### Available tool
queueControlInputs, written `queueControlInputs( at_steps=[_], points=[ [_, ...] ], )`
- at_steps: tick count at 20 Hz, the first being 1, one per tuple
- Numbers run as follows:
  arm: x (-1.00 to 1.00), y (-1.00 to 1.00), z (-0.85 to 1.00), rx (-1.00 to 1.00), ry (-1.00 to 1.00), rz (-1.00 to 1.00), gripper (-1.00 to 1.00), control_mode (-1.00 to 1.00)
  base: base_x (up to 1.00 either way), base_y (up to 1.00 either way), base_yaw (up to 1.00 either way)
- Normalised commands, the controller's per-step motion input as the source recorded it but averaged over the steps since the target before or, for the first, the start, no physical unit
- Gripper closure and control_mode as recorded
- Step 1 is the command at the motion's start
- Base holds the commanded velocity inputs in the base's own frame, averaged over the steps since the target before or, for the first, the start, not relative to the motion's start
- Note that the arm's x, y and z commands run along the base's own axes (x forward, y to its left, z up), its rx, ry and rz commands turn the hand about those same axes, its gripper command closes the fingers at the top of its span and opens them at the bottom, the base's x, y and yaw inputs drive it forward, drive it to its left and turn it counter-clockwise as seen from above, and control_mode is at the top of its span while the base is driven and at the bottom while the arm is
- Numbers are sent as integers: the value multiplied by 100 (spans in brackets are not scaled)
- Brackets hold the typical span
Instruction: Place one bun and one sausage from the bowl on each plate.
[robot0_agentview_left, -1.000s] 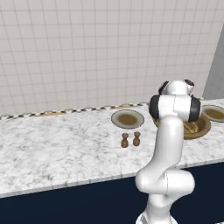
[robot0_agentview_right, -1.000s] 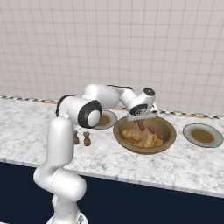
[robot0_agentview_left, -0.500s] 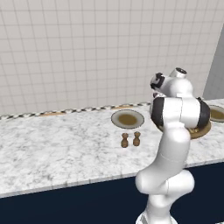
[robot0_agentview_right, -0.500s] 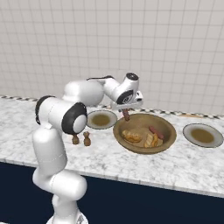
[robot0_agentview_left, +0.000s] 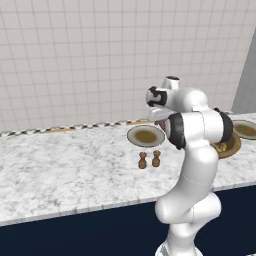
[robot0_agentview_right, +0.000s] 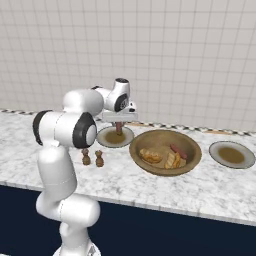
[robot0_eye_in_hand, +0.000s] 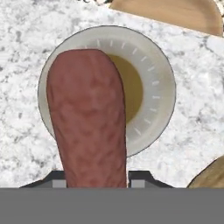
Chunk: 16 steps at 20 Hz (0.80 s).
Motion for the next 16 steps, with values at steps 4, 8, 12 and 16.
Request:
queueControlInputs(
  at_steps=[4, 8, 12, 16],
  points=[
    [22, 94, -31, 0, 14, -2, 100, -100, 0, 0, 0],
    [44, 36, -33, -9, 6, 0, 100, -100, 0, 0, 0],
    [42, 25, -57, -9, 4, 0, 100, -100, 0, 0, 0],
    [8, -1, -47, -1, 11, 0, 100, -100, 0, 0, 0]
  ],
)
